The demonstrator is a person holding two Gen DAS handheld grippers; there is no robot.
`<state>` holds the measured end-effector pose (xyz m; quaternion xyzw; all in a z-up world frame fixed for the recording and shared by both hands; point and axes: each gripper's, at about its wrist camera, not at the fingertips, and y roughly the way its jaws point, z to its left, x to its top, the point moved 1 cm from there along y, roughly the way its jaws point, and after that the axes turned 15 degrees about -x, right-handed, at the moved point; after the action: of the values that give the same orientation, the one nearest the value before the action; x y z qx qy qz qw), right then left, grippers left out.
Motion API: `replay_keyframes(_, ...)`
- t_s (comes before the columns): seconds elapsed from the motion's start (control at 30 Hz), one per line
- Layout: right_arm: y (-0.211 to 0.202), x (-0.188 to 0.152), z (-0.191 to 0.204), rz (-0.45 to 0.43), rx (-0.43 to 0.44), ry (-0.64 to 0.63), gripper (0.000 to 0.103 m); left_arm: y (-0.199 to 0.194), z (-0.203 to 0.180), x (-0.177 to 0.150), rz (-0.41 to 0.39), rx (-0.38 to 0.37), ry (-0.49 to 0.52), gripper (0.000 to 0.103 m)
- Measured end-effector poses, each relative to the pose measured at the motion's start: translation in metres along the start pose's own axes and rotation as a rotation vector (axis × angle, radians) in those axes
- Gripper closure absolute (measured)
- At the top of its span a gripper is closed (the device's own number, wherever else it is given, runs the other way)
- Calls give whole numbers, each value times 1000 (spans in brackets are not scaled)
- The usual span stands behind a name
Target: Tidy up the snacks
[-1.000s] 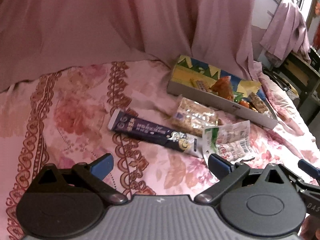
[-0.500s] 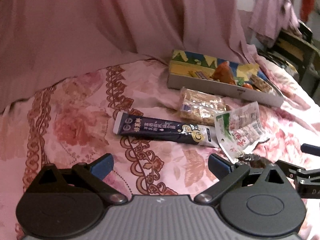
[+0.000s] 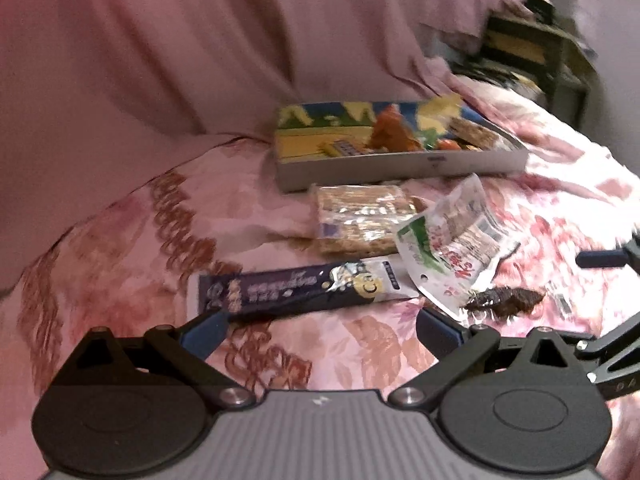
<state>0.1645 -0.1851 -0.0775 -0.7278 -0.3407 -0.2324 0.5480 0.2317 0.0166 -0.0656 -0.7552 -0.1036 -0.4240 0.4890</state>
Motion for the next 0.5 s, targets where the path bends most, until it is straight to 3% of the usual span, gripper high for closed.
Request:
replay_keyframes(0.27, 7, 2, -1, 8, 19, 0, 1, 22, 10, 21, 53, -69, 81, 1)
replay_keyframes(0.5, 24, 11, -1, 11, 65, -34, 1, 43, 20, 30, 94, -85, 133, 1)
